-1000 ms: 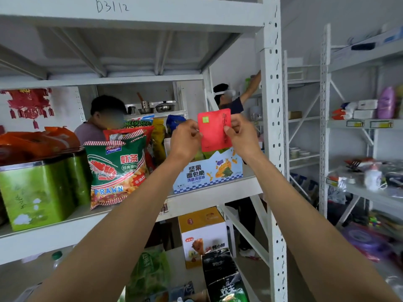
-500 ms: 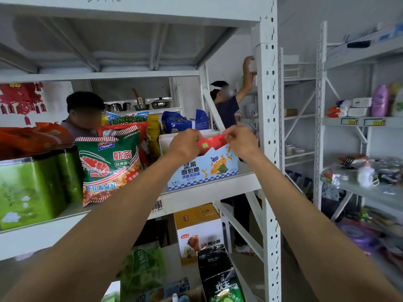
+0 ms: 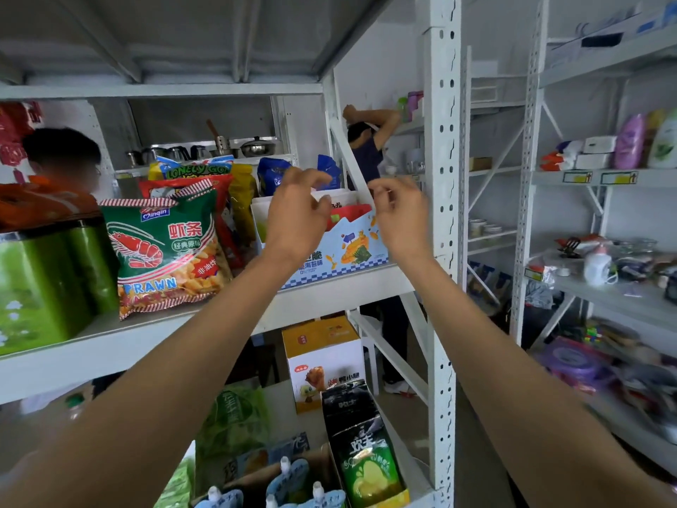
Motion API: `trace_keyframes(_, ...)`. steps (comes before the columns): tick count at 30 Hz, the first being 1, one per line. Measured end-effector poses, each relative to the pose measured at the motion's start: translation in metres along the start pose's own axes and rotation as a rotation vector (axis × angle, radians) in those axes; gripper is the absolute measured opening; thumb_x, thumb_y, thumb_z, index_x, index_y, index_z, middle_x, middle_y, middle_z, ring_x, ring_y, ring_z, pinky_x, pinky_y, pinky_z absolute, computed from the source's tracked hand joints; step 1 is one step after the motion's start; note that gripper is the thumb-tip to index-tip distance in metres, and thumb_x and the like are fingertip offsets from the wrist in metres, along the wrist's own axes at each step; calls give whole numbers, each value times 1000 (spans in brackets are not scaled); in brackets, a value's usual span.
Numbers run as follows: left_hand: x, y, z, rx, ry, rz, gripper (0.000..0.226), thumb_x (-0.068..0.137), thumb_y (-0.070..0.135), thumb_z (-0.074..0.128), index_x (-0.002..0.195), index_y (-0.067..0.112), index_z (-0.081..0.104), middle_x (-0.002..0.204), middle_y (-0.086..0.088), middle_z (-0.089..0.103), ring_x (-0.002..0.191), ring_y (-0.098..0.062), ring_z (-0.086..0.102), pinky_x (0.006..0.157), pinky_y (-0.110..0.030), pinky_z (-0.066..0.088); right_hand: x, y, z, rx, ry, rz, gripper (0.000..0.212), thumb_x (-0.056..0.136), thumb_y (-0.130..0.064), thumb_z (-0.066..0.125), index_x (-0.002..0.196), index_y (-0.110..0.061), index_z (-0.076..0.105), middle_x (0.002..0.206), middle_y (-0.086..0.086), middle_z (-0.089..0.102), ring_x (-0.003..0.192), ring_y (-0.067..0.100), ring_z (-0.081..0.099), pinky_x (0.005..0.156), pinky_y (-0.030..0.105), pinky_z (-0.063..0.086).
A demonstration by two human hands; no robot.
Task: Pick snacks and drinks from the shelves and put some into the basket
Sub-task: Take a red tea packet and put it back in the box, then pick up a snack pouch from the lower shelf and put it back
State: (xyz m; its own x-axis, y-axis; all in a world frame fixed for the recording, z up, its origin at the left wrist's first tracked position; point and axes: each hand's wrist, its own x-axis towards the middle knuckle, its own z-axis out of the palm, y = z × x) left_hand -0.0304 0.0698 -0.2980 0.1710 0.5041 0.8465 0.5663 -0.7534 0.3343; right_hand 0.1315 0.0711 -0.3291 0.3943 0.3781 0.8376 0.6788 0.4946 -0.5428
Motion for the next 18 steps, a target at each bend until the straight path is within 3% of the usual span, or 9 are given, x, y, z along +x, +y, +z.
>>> trace_keyframes(4, -48, 8, 2, -147, 55, 66, 15, 94, 8, 57, 106, 11, 65, 105, -2, 62, 76, -9, 60, 71, -24, 53, -43, -2, -5, 111, 36, -51, 23, 97, -15, 48, 103, -13, 70, 100, 2, 61, 89, 13, 61, 79, 30, 51)
trace_keyframes(8, -120, -2, 12, -195, -61, 13, 11, 97, 10, 55, 103, 12, 63, 94, 5, 63, 74, -5, 59, 66, -13, 45, -104, 5, -19, 167, -23, -38, 25, 102, -20, 45, 110, -12, 67, 102, 1, 67, 90, 12, 62, 75, 23, 48)
trace_keyframes(13, -214, -51, 52, -168, -363, -213, 10, 97, 16, 56, 103, 20, 64, 86, 8, 64, 70, -7, 63, 64, -27, 51, -188, 50, -30, 118, -149, 117, 28, 103, -24, 41, 106, -13, 66, 88, -7, 63, 79, 7, 60, 70, 21, 45)
trace_keyframes(15, -249, -72, 70, -178, -476, -310, 14, 98, 15, 55, 109, 17, 64, 92, -2, 67, 70, -12, 63, 68, -22, 49, -224, 80, -26, 70, -236, 223, 29, 104, -30, 39, 104, -18, 65, 86, -5, 64, 75, 9, 61, 66, 30, 50)
trace_keyframes(18, -296, -97, 96, -312, -649, -553, 17, 101, 15, 52, 116, 16, 58, 105, -11, 66, 89, -27, 68, 81, -42, 57, -273, 126, -17, -1, -377, 414, 27, 102, -30, 41, 102, -19, 66, 81, 7, 68, 70, 25, 65, 64, 45, 55)
